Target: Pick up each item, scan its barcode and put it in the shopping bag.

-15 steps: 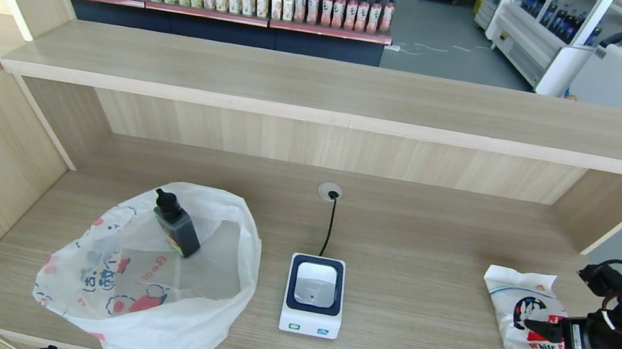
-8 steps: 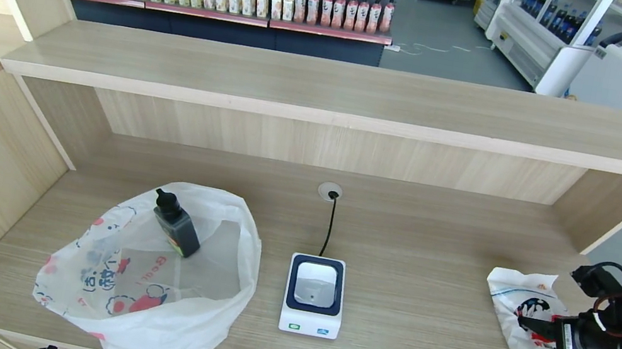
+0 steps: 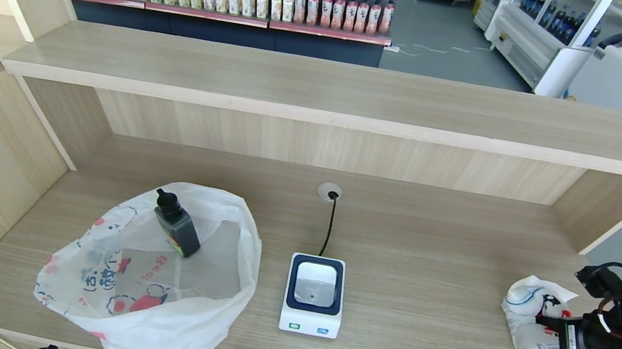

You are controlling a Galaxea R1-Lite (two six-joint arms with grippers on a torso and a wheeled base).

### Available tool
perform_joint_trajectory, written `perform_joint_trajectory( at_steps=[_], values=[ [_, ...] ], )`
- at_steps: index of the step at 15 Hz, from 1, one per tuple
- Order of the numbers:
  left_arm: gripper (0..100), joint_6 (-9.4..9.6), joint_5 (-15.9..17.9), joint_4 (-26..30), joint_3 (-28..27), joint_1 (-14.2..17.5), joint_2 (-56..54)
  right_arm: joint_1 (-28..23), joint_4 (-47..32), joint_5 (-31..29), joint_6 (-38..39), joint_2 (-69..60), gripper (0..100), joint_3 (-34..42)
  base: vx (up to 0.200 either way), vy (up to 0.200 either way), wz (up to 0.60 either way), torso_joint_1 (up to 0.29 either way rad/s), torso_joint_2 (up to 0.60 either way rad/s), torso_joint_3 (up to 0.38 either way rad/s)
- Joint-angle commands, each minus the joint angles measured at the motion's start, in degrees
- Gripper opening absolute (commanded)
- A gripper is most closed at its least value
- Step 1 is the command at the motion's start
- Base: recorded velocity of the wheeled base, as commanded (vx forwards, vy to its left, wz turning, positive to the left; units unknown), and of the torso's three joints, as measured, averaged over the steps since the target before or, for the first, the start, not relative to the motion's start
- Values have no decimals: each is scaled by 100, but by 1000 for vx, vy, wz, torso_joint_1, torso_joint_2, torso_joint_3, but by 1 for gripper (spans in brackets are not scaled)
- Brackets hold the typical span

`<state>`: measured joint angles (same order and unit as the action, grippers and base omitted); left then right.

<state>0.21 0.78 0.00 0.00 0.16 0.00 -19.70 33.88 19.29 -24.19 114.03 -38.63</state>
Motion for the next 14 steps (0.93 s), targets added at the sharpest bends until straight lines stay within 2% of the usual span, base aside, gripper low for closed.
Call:
perform_joint_trajectory(
  at_steps=[1, 8, 11, 14],
  values=[
    [100, -3, 1, 0, 0, 2, 0, -8, -4, 5, 2, -153, 0, 14, 0, 0, 0, 0, 0, 0],
    [100, -3, 1, 0, 0, 2, 0, 1, 31, 172, -121, -1129, 0, 137, 0, 0, 0, 0, 0, 0],
    [100, -3, 1, 0, 0, 2, 0, -25, 40, 163, -745, -1410, 0, 304, 0, 0, 0, 0, 0, 0],
    [100, 6, 1, 0, 0, 2, 0, -43, 66, 163, -833, -1586, 0, 400, 0, 0, 0, 0, 0, 0]
  ],
)
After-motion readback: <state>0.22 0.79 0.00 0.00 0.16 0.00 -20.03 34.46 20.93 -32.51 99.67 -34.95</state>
